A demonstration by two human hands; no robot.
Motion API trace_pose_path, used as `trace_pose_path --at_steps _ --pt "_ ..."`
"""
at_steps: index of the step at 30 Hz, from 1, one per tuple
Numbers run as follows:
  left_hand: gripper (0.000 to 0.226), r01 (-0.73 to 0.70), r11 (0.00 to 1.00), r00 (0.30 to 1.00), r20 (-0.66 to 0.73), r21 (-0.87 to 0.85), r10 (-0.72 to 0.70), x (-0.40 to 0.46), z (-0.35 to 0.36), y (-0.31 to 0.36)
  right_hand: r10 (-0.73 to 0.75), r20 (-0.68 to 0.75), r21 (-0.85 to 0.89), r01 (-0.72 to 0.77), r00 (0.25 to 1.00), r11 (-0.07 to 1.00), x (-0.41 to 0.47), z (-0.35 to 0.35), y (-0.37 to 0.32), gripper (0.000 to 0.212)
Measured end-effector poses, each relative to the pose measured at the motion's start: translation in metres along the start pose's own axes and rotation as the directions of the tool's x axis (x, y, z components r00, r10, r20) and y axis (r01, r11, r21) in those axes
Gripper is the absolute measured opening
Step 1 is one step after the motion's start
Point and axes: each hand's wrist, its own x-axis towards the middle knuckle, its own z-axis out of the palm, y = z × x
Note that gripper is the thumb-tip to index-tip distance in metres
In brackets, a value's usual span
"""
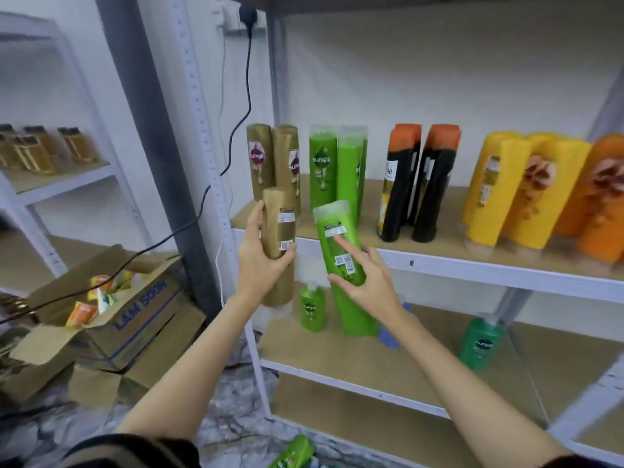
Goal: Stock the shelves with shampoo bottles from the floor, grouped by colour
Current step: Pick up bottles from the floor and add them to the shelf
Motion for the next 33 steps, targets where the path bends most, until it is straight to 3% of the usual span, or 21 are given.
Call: trace_pose_path --at_steps 9,15,24,33 --pt "0.084 0.02 0.999 1.0 -0.001 -0.039 -0.02 0.035 -0.007 -0.002 0.037 -0.032 -0.03 -0.038 0.999 0.999 0.047 -0.009 -0.018 0.067" --pt "0.081 -0.024 0.999 0.999 -0.049 -0.023 0.023 0.078 -0.019 -0.022 0.061 -0.134 -0.024 -0.065 0.989 0.998 0.094 0.014 -0.022 0.066" --pt "0.08 -0.069 0.997 0.994 -0.089 -0.031 0.066 0.13 -0.028 -0.058 -0.114 -0.368 -0.291 0.002 0.923 0.957 0.152 0.059 -0.037 0.061" --pt "0.078 -0.095 0.995 0.993 -0.078 -0.043 0.091 0.147 -0.029 -0.08 -0.04 -0.387 -0.414 -0.135 0.921 0.9 0.182 0.086 -0.009 0.065"
